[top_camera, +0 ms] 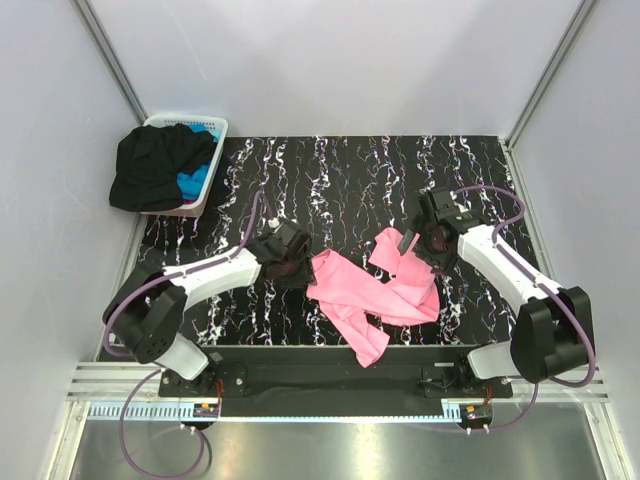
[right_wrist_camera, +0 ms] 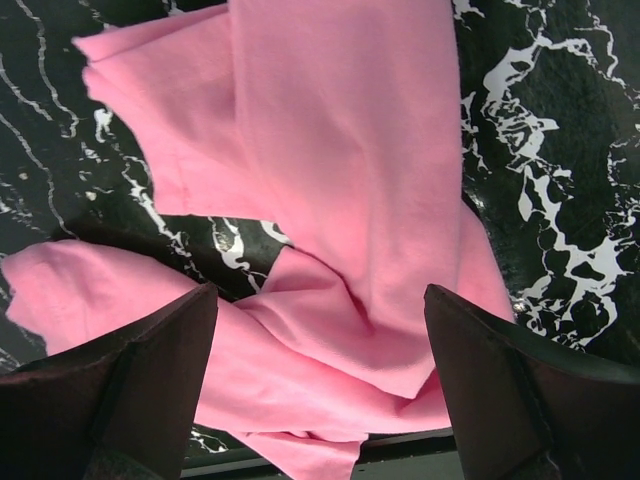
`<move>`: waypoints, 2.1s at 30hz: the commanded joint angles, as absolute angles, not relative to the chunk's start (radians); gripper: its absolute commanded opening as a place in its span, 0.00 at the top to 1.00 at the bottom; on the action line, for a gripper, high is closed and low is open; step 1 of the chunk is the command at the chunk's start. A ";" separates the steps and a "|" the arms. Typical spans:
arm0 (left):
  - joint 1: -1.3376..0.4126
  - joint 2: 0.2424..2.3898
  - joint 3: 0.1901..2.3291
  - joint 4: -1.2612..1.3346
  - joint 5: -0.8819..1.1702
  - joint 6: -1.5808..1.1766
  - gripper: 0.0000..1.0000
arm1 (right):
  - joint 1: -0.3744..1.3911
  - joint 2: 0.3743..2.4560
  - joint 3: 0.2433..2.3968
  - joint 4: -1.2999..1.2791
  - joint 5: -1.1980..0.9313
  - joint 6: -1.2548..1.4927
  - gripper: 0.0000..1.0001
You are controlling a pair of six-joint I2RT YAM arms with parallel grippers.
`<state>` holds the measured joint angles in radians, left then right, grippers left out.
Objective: Fold and stack the t-shirts
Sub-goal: Flatten the tshirt out
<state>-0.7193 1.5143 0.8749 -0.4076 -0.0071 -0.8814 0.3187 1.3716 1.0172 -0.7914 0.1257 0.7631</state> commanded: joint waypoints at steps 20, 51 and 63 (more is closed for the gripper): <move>-0.724 1.540 0.911 -0.368 0.012 -0.884 1.00 | 0.327 1.387 0.963 -0.902 0.178 0.897 0.40; -0.451 1.166 1.088 -0.503 -0.506 -0.735 1.00 | 0.327 1.515 1.129 -0.871 0.229 0.801 0.31; -0.440 1.160 1.075 -0.509 -0.472 -0.729 1.00 | 0.325 1.664 1.144 -0.818 0.084 0.755 0.40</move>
